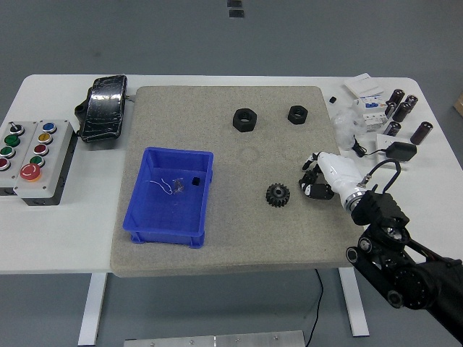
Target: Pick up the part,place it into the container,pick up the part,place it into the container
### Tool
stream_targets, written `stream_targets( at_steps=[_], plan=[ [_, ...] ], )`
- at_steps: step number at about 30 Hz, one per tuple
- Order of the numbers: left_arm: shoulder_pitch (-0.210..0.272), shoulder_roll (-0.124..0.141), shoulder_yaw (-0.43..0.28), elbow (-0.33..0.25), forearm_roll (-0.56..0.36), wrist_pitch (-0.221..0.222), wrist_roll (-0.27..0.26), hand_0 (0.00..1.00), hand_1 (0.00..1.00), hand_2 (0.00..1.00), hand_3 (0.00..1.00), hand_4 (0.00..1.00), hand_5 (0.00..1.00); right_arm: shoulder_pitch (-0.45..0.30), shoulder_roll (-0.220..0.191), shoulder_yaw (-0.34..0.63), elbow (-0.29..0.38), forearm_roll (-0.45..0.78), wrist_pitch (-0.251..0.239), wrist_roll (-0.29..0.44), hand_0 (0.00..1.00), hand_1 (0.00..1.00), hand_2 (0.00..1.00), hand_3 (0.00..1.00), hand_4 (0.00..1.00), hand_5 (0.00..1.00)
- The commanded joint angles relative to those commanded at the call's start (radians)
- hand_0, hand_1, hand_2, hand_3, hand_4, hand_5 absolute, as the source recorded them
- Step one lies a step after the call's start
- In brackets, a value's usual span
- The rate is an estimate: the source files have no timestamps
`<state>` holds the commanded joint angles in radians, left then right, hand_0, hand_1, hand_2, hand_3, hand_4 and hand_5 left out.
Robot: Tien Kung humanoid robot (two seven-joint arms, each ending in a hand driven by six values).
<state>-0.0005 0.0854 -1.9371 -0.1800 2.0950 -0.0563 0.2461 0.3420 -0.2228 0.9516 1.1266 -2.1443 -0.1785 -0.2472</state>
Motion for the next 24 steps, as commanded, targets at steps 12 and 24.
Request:
stream_targets(
  at_steps=[12,24],
  plan=[
    [-0.001,0.0,0.002,0.0,-0.003,0.0,0.0,0.651,0.66,0.637,0.66,0.707,0.292,0.007,-0.023,-0.036,0.078,0.02,-0.026,0.014,0.616,0.519,0.32,0.46,0.305,0.002],
    [-0.002,-0.001,-0.025,0.0,0.029,-0.002,0.002,0.651,0.661,0.637,0.659,0.707,0.292,0.172,0.043,-0.272,0.217,0.157,-0.048,0.039,0.617,0.521,0.313,0.457,0.302,0.002]
  ],
)
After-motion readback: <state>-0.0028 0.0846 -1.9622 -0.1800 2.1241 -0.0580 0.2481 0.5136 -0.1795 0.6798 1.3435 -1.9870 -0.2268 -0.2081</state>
